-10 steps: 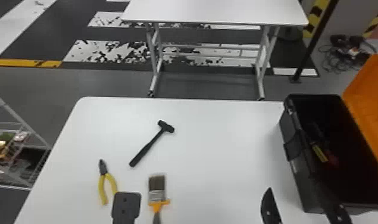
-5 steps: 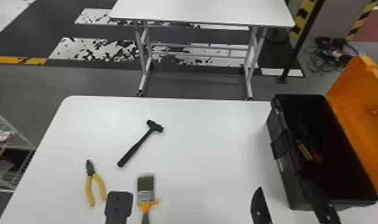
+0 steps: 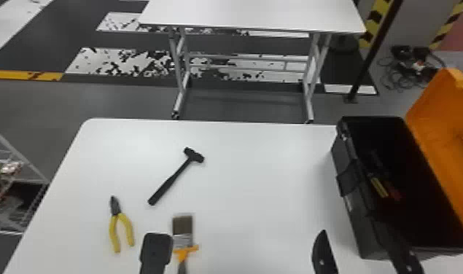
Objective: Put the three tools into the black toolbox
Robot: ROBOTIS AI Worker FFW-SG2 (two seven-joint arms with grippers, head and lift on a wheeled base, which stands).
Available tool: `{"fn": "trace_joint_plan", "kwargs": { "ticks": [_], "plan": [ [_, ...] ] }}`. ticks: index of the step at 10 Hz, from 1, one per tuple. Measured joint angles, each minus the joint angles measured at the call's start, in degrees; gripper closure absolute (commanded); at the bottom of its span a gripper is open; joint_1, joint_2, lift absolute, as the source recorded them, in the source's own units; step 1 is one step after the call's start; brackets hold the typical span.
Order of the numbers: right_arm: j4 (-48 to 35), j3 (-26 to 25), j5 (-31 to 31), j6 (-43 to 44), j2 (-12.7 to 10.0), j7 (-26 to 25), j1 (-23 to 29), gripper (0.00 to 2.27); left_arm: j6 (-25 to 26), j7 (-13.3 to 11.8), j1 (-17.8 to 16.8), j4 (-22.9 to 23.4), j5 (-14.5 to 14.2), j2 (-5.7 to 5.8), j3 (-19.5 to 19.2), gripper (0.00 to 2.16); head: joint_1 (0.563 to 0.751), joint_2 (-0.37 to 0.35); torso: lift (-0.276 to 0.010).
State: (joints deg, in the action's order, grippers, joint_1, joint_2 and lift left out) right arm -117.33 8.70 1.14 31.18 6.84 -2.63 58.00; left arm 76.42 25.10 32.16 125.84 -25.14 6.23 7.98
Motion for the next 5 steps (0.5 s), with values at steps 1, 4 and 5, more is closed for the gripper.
{"fn": "trace_joint_plan", "kwargs": {
  "ticks": [1,4,5],
  "plan": [
    [0.0,-0.1,0.0,0.0,0.0,0.0,0.1,0.12,0.0,0.0,-0.5,-0.5,-0.1,-0.12,0.1,0.09,0.695,0.006,-0.051],
    [0.1,-0.3,-0.1,0.1,0.0,0.0,0.3,0.12,1.9,2.2,-2.7,-2.2,-1.5,-0.72,0.1,0.08,0.695,-0.001,-0.051],
    [0.3,-0.3,0.0,0.0,0.0,0.0,0.3,0.12,4.7,3.2,-3.4,-2.3,-2.3,-1.17,-0.3,0.08,0.695,0.000,-0.051]
  ]
}}
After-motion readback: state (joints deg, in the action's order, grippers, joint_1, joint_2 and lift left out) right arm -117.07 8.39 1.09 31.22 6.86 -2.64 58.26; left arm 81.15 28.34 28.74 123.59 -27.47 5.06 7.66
